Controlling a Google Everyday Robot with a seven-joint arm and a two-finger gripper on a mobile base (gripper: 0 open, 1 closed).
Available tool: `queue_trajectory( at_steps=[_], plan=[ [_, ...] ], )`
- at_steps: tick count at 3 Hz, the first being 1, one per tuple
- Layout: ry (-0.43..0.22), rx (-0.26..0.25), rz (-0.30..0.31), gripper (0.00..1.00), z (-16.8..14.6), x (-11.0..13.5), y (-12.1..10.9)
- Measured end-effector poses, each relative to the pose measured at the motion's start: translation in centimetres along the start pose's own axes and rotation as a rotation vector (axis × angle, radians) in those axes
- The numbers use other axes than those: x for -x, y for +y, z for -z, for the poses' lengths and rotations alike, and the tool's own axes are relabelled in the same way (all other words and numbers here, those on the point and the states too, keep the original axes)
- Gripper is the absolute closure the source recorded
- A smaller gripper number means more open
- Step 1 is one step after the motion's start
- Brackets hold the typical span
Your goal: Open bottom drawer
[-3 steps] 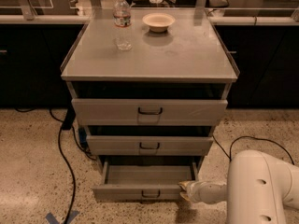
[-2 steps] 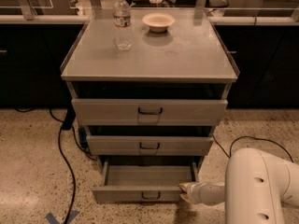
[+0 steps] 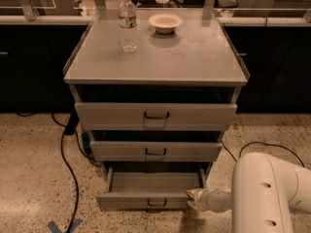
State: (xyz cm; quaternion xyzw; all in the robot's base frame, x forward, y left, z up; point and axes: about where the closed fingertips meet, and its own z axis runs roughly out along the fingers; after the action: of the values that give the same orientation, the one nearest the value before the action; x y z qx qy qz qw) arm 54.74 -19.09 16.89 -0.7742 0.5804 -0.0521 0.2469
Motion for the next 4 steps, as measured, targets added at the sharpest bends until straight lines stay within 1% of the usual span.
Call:
queue_trajectory(
  at_steps=[2, 3, 4],
  plan=[
    [0.01, 0.025, 0.007, 1.0, 0.21, 0.07, 1.2],
    [0.01, 0.026, 0.006, 1.0, 0.33, 0.16, 1.04],
    [0.011, 0.027, 0.0, 1.0, 0.58, 0.34, 1.58]
  ],
)
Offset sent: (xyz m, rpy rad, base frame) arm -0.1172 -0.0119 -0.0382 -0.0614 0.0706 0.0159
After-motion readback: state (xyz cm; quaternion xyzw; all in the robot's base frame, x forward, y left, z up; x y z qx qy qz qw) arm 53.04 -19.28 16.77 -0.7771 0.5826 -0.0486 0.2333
